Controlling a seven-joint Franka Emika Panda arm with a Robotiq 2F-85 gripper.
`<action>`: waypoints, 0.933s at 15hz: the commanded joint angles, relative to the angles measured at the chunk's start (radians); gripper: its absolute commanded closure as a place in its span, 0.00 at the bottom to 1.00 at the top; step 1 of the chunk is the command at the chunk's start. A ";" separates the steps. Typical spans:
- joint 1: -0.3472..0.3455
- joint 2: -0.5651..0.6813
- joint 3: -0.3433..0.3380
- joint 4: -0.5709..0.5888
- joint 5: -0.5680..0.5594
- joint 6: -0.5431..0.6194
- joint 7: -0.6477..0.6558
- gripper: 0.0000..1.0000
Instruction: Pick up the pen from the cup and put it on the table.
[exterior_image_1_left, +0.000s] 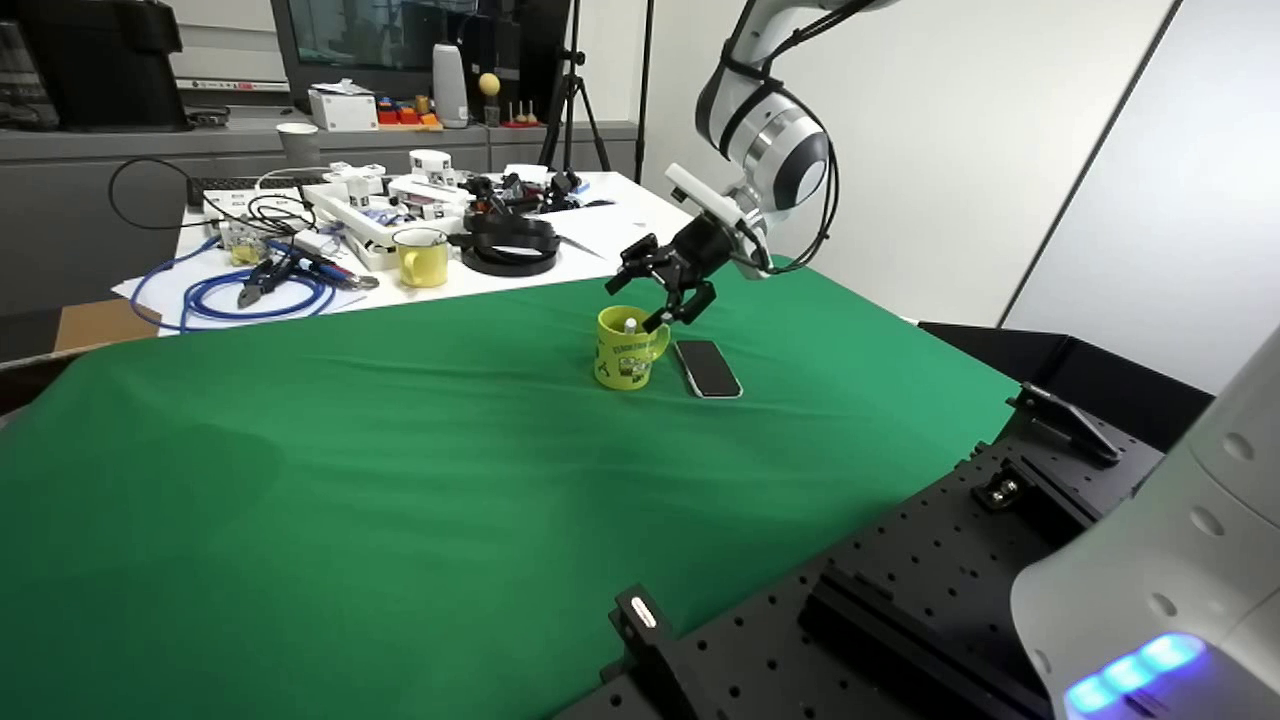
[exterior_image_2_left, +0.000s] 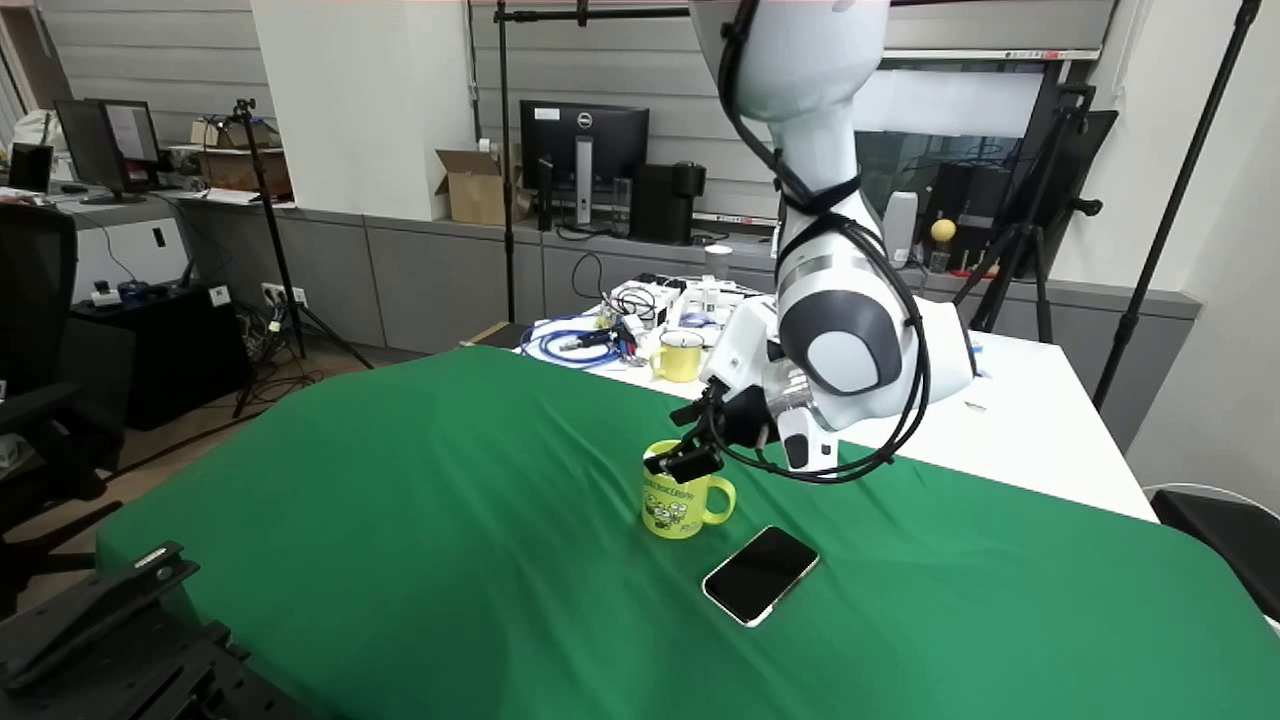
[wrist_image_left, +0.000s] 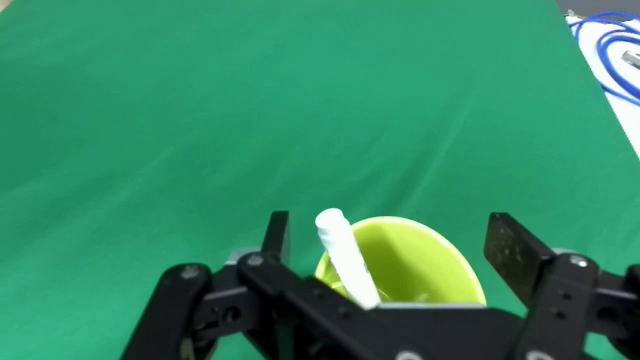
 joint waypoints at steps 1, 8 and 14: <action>0.005 0.035 -0.002 0.044 0.010 -0.018 0.060 0.28; 0.012 0.042 0.000 0.052 0.011 -0.016 0.068 0.75; 0.016 0.012 0.005 0.025 0.013 -0.022 0.059 0.95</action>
